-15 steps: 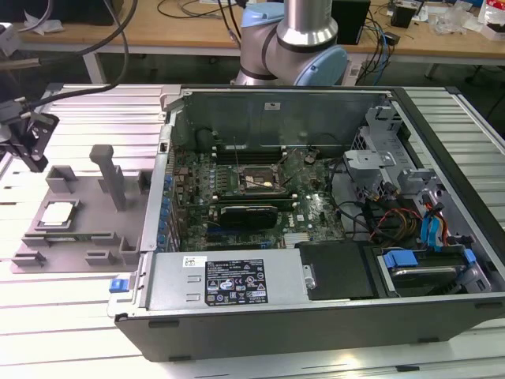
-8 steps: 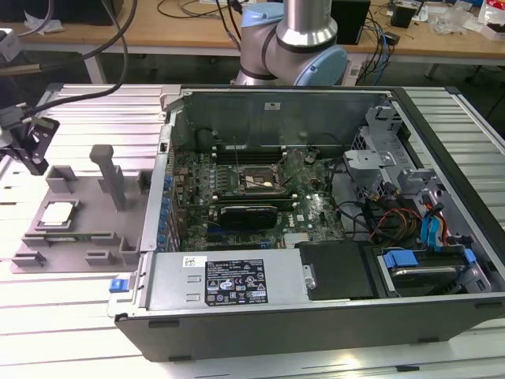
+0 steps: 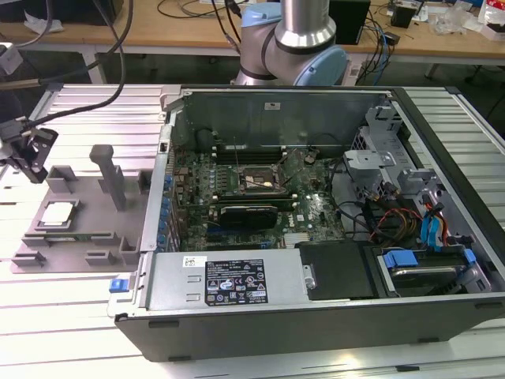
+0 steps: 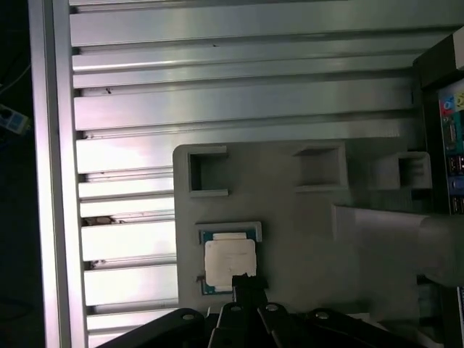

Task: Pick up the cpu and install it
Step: 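Pick up the cpu and move it towards the insertion slot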

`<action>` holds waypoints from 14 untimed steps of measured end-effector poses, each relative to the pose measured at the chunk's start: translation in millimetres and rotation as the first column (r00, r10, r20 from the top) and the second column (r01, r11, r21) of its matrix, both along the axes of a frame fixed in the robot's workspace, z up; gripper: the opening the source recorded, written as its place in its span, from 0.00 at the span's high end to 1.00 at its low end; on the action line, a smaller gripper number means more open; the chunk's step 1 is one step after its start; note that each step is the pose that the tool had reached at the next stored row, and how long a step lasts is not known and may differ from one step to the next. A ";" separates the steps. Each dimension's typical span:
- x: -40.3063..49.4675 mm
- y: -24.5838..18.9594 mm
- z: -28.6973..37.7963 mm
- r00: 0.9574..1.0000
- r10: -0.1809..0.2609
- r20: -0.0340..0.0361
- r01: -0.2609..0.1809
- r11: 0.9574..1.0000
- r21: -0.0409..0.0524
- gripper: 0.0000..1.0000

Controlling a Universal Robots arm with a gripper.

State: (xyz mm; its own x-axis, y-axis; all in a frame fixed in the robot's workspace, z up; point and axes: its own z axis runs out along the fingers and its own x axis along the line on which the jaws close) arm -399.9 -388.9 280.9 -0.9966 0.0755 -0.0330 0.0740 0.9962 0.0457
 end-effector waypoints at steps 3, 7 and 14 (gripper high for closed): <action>-1.0 0.0 -3.0 1.000 0.000 0.000 0.000 1.000 0.000 0.89; -2.7 0.0 -8.5 1.000 0.000 0.000 0.000 1.000 0.000 0.89; -7.4 0.0 -15.9 1.000 0.000 0.000 0.000 1.000 0.000 0.89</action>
